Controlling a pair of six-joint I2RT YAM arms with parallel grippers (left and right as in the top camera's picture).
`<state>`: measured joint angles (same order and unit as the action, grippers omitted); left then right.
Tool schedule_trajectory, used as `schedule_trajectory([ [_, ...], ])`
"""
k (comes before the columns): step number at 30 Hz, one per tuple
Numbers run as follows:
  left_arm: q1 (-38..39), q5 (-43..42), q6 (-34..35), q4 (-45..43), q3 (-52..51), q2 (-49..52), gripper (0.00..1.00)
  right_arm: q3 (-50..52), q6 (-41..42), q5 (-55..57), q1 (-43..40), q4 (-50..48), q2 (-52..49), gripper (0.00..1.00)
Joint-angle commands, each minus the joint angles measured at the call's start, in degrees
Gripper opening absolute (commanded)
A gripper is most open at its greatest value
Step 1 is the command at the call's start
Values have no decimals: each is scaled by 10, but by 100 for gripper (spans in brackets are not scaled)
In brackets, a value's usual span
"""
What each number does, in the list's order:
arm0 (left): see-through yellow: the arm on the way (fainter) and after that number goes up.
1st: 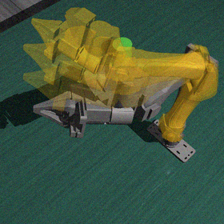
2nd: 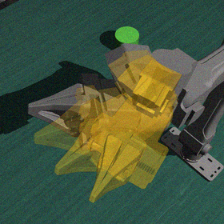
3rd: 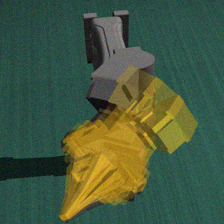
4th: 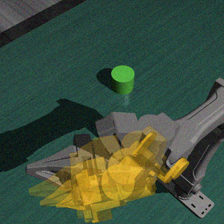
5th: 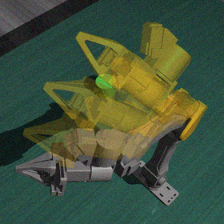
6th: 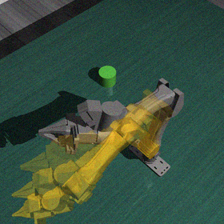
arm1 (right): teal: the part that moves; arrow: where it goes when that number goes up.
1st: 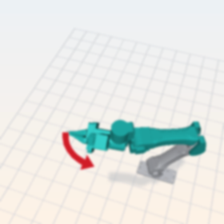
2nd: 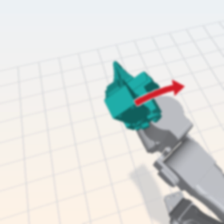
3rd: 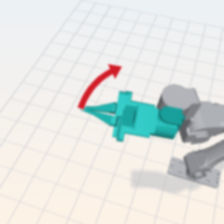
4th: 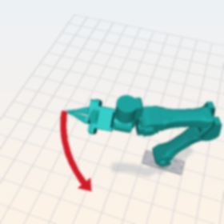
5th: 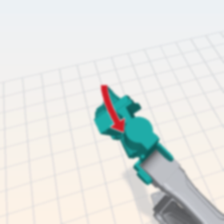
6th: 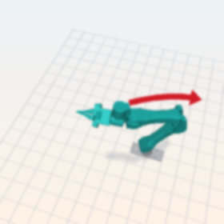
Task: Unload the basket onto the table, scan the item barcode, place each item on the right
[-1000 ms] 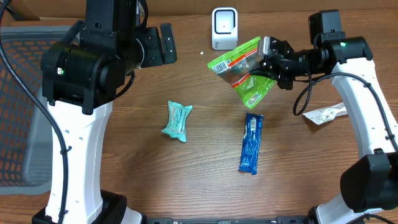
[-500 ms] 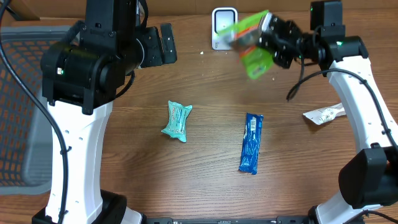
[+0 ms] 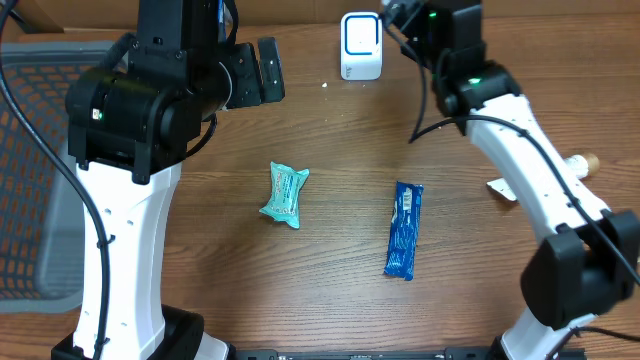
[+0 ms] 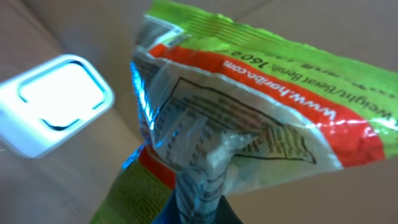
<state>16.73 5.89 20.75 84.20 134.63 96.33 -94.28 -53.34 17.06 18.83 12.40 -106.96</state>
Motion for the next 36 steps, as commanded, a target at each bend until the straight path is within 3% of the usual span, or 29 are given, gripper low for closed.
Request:
schedule_trajectory([
  [1,-2,7,-11,-2,9,-9,100,-10,-121,130,15,-74,-37,4],
  [7,-2,7,-11,-2,9,-9,100,-10,-302,159,25,-243,-111,4],
  [11,-2,7,-11,-2,9,-9,99,-10,-388,161,25,-256,-148,4],
  [36,-2,7,-11,-2,9,-9,100,-10,-397,87,45,-278,-175,4],
])
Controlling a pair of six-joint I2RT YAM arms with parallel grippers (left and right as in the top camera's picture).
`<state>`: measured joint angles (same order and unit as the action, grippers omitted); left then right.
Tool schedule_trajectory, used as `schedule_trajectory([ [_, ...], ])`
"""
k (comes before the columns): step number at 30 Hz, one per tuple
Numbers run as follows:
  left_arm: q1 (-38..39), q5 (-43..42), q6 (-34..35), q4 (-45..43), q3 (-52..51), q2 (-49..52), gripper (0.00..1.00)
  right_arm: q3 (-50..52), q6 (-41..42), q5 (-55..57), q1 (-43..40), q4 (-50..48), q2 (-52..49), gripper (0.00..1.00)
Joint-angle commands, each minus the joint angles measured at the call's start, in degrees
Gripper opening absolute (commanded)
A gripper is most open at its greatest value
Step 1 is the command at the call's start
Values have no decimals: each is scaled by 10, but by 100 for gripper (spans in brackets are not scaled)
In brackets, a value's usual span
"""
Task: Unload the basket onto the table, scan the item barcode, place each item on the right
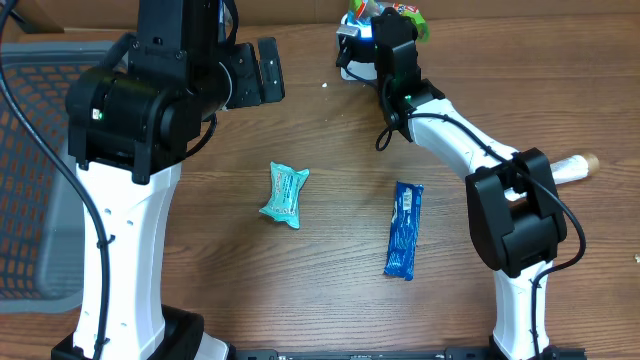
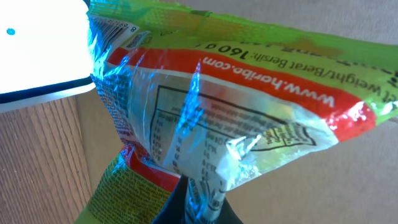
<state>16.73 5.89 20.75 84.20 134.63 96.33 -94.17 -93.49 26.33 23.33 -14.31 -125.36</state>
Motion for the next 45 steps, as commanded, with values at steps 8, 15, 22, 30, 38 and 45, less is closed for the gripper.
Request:
schedule_trajectory([
  [8,-2,7,-11,-2,9,-9,100,-11,5,-5,0,-11,0,4],
  [15,-2,7,-11,-2,9,-9,100,-11,5,-24,-5,-27,-9,4],
  [22,-2,7,-11,-2,9,-9,100,-11,25,-56,-11,-69,-30,4],
  [30,-2,7,-11,-2,9,-9,100,-11,66,-87,-35,-101,-31,4],
  [38,-2,7,-11,-2,9,-9,100,-11,70,-86,-45,-92,-41,4],
  [45,-2,7,-11,-2,9,-9,100,-11,70,-86,-45,-91,-46,4],
])
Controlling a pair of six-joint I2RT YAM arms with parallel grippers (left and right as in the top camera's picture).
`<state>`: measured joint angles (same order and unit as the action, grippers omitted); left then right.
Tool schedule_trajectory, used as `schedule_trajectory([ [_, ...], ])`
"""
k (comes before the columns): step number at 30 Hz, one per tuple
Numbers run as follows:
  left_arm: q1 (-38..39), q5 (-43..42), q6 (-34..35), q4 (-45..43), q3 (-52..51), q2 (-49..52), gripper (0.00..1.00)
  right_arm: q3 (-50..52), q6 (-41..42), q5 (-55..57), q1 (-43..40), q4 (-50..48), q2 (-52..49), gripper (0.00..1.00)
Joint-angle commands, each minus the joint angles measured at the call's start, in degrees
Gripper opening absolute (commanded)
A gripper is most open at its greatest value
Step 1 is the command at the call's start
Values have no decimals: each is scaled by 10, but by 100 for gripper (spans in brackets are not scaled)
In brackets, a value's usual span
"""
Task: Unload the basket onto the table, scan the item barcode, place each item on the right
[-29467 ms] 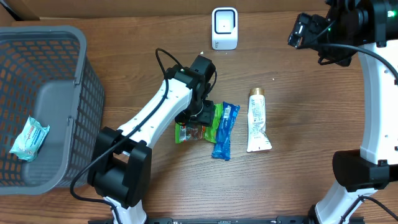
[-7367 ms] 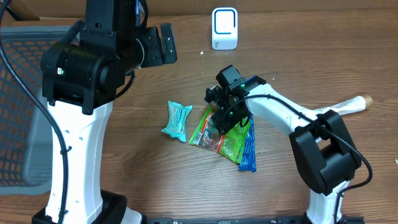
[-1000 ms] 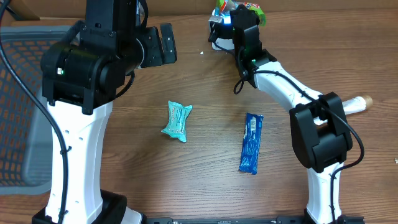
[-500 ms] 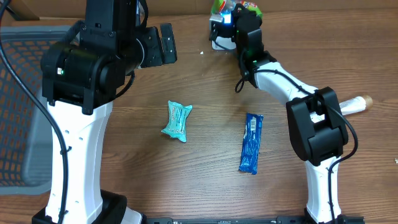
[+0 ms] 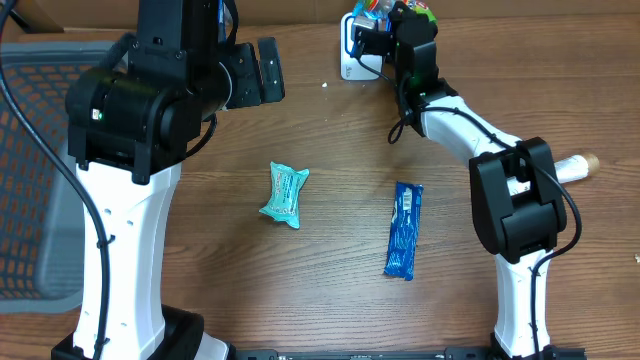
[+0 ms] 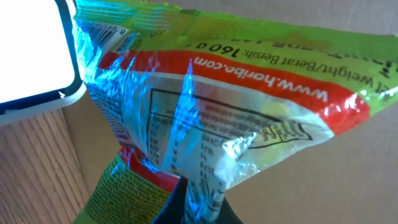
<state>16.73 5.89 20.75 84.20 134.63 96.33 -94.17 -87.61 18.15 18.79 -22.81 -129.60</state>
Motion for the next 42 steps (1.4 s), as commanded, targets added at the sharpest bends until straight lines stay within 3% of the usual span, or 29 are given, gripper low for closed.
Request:
schedule_trajectory([
  [1,-2,7,-11,-2,9,-9,100,-11,11,-5,1,-7,-4,4],
  [21,-2,7,-11,-2,9,-9,100,-11,57,2,26,81,36,4],
  [25,-2,7,-11,-2,9,-9,100,-11,94,5,42,159,85,4],
  [30,-2,7,-11,-2,9,-9,100,-11,143,6,72,331,163,4],
  [35,-2,7,-11,-2,9,-9,99,-11,243,-76,95,540,241,4],
  [39,-2,7,-11,-2,9,-9,100,-11,387,-172,86,647,278,4],
  [42,-2,7,-11,-2,9,-9,100,-11,515,-172,58,698,283,4],
])
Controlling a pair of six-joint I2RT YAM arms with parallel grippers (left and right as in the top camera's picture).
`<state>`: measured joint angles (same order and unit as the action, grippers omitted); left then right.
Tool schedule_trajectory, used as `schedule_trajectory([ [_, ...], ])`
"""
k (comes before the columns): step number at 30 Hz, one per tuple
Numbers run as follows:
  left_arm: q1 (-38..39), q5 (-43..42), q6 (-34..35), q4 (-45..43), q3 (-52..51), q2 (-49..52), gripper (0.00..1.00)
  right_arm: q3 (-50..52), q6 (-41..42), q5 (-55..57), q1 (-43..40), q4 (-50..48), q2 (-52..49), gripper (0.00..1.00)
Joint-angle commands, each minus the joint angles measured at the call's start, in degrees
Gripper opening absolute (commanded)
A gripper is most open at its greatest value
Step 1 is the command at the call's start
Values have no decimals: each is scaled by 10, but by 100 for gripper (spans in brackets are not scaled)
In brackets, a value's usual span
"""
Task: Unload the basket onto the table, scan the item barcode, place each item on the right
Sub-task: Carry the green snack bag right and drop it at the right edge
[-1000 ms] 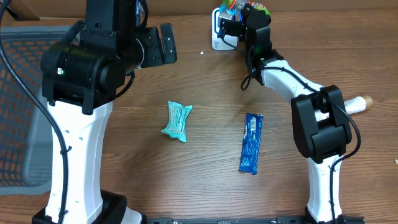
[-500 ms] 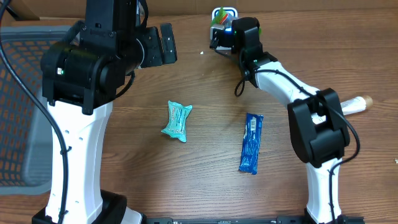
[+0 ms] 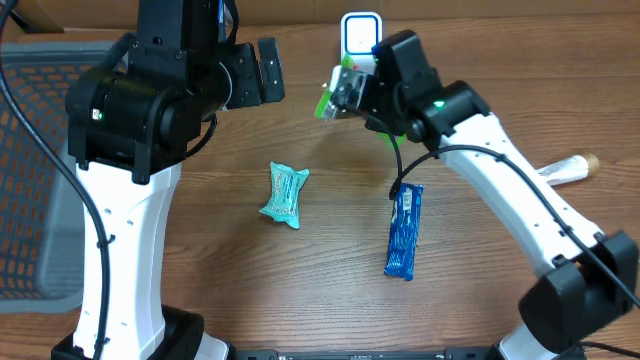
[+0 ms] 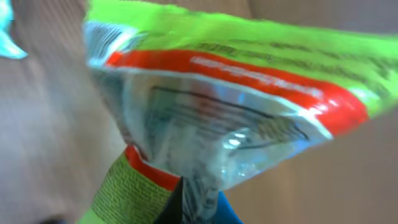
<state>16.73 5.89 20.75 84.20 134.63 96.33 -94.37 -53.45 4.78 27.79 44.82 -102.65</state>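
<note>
My right gripper (image 3: 352,95) is shut on a green and red snack bag (image 3: 333,97), held above the table just in front and to the left of the white barcode scanner (image 3: 360,32). The bag (image 4: 217,118) fills the right wrist view, blurred, its clear printed back facing the camera. It is pinched at the bottom between the right gripper (image 4: 200,205). The scanner does not show in that view. My left gripper (image 3: 258,72) hangs high at the back left, open and holding nothing.
A teal packet (image 3: 285,195) lies mid-table and a blue bar wrapper (image 3: 405,230) lies to its right. A cream tube (image 3: 563,168) rests near the right edge. A mesh chair (image 3: 30,160) stands off the left side.
My right gripper has moved with the bag from right against the scanner to a spot in front and to the left of it. The scanner has left the right wrist view.
First the right gripper held the bag near the scanner, which showed to the left in the wrist view. At the two later moments the bag's printed back sat close to the scanner's lit face. Now the bag is away from the scanner, over the table.
</note>
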Motion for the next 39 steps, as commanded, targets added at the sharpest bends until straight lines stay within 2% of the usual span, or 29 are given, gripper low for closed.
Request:
schedule_trajectory([
  [1,-2,7,-11,-2,9,-9,100,-9,203,-31,-41,33,14,4],
  [5,-2,7,-11,-2,9,-9,100,-8,309,-16,-104,83,10,4],
  [8,-2,7,-11,-2,9,-8,100,7,411,-41,-194,93,6,5],
  [12,-2,7,-11,-2,9,-8,100,33,463,-110,-282,86,0,6],
  [13,-2,7,-11,-2,9,-8,100,44,478,-125,-305,76,-2,7],
  [14,-2,7,-11,-2,9,-8,100,55,492,-137,-323,66,-3,12],
  [18,-2,7,-11,-2,9,-8,100,125,556,-185,-401,1,-5,14],
  [22,-2,7,-11,-2,9,-8,100,194,570,-253,-454,-51,-5,17],
  [23,-2,7,-11,-2,9,-8,100,207,570,-270,-465,-57,-5,22],
  [24,-2,7,-11,-2,9,-8,100,214,570,-282,-473,-58,-5,35],
  [25,-2,7,-11,-2,9,-8,100,216,570,-290,-479,-55,-5,77],
  [26,-2,7,-11,-2,9,-8,100,216,570,-296,-483,-51,-5,100],
  [29,-2,7,-11,-2,9,-8,99,212,571,-350,-488,-54,-2,100],
  [35,-2,7,-11,-2,9,-8,100,150,571,-563,-488,4,-2,100],
  [39,-2,7,-11,-2,9,-8,100,104,571,-604,-473,55,-2,100],
])
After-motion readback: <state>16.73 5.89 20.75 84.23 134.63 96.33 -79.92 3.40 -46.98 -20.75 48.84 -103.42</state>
